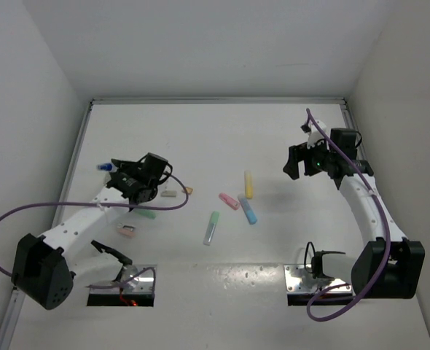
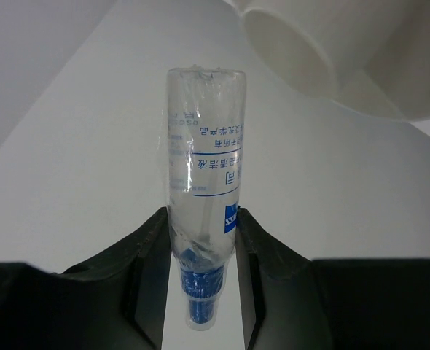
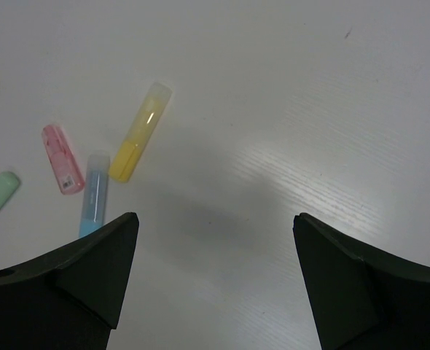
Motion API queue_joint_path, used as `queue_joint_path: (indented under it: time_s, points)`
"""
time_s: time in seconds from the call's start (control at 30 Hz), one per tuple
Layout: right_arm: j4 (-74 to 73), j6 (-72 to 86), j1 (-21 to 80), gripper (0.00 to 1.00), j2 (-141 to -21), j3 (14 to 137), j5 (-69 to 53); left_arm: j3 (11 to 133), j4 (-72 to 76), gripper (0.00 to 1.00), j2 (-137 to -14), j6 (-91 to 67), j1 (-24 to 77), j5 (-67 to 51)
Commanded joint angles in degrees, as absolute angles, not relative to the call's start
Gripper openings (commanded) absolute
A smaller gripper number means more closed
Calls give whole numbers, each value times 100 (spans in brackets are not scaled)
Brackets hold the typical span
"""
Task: Sort the stationery into containers
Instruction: Place the stationery into the container
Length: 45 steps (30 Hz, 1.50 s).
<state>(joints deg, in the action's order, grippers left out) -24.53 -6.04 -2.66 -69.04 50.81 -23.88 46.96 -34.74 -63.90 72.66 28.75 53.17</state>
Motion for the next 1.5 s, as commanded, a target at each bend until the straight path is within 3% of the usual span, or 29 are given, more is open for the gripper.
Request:
queue_joint_path:
  time_s: [0.0, 0.5, 1.03, 1.47]
  points:
    - [-2408, -668, -299, 87, -6794, 5291, -2681, 4798, -4393, 0, -6731, 6751, 3023, 5555]
    - [-2461, -721, -299, 87, -6847, 5291, -2733, 6319, -5177, 0, -8270, 6565, 2919, 5704]
    - [-2514, -721, -299, 87, -6952, 5291, -2839, 5335, -5282, 0, -7348, 6443, 2338, 5599]
    - [-2514, -721, -299, 87, -6952, 5291, -2839, 4922, -4879, 0, -7471, 6653, 2391, 5599]
